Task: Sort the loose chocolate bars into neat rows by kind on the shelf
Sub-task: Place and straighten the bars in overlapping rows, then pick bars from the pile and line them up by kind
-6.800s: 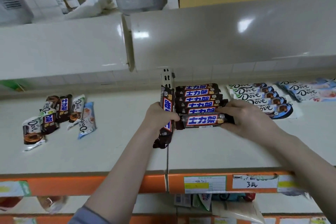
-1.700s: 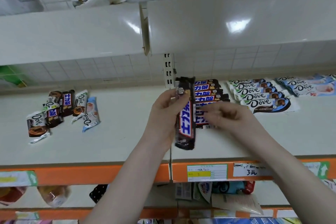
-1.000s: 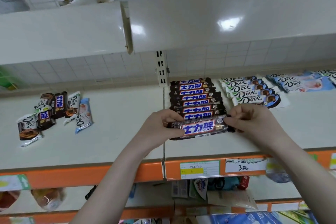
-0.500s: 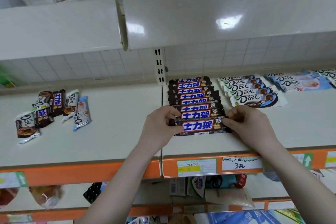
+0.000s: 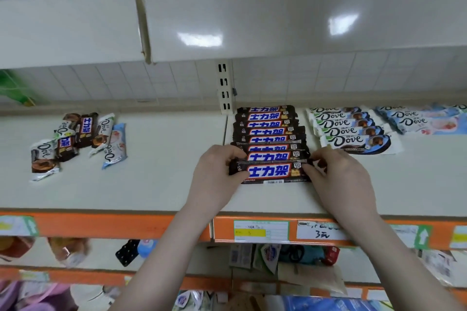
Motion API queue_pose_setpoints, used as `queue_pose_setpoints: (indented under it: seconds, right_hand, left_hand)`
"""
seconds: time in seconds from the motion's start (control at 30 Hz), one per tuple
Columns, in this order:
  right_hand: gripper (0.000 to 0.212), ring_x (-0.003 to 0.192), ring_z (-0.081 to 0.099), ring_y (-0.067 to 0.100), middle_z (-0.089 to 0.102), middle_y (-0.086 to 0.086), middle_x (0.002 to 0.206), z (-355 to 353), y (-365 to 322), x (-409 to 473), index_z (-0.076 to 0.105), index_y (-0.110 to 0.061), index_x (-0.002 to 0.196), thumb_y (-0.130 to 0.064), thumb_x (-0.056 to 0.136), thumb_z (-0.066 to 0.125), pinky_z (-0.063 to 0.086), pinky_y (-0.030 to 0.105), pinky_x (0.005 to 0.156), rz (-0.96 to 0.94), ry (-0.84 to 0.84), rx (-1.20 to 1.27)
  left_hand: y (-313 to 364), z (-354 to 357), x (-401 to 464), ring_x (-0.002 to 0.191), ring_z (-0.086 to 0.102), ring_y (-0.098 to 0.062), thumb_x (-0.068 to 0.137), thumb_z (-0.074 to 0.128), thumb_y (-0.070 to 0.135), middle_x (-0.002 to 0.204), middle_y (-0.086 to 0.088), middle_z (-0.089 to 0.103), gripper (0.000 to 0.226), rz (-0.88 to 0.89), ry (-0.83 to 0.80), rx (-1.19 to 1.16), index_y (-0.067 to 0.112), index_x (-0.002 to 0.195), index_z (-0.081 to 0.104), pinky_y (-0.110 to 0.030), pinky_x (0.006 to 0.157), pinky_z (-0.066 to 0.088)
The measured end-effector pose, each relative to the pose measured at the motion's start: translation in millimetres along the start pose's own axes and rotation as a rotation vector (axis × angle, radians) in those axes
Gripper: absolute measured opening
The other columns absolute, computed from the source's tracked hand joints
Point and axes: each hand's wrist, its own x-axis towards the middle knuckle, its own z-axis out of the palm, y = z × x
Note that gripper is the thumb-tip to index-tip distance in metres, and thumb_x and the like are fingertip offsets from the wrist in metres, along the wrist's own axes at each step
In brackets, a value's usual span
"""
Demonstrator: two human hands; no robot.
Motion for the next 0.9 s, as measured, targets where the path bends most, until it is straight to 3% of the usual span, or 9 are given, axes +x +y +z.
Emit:
queue_pose_setpoints:
  seconds: [0.17,0.37,0.5,0.7,0.9]
  right_hand:
    - [0.022,0.075,0.059,0.034,0.066,0.015,0.085,2.3,-3.4,-7.3,0.065,-0.004,0.094,-0.018,0.077,0.069,0.048,0.039,0.066,-0.172,0.087,-0.058]
    - [0.030,0.098,0.060,0.034,0.065,0.015,0.103,22.2,-35.7,-11.1,0.063,-0.006,0.103,-0.027,0.082,0.063,0.050,0.044,0.084,-0.262,-0.009,-0.070]
    - [0.034,0.104,0.060,0.037,0.066,0.018,0.105,37.7,-74.5,-13.8,0.064,-0.004,0.103,-0.027,0.078,0.069,0.048,0.048,0.088,-0.302,-0.030,-0.071]
    - [0.044,0.104,0.060,0.037,0.066,0.017,0.105,76.4,-155.8,-17.4,0.063,-0.007,0.103,-0.038,0.082,0.040,0.047,0.045,0.090,-0.375,-0.087,-0.064]
    - [0.030,0.094,0.062,0.040,0.066,0.020,0.097,129.5,-257.5,-10.5,0.066,-0.004,0.099,-0.027,0.080,0.062,0.050,0.044,0.080,-0.358,-0.078,-0.032]
  left_hand:
    - [-5.1,1.2,-14.2,0.102,0.056,-0.021,0.075,0.072,0.021,0.108,-0.003,0.064,0.033,0.017,0.128,0.149,0.014,0.106,0.065,-0.021,0.085,0.036]
    - [-23.9,-27.4,-31.1,0.108,0.056,-0.035,0.078,0.067,0.031,0.115,-0.015,0.063,0.043,-0.063,0.253,0.337,0.005,0.112,0.064,-0.040,0.095,0.042]
    - [-50.0,-55.3,-38.8,0.116,0.051,-0.035,0.080,0.069,0.030,0.122,-0.016,0.060,0.047,-0.157,0.270,0.361,0.006,0.119,0.061,-0.040,0.098,0.039]
    - [-109.9,-113.6,-48.1,0.118,0.048,-0.032,0.080,0.067,0.033,0.123,-0.013,0.058,0.049,-0.229,0.345,0.349,0.008,0.121,0.059,-0.038,0.100,0.036]
    - [-206.7,-189.0,-40.3,0.115,0.048,-0.036,0.080,0.066,0.034,0.123,-0.017,0.057,0.052,-0.313,0.425,0.367,0.007,0.123,0.056,-0.041,0.098,0.036]
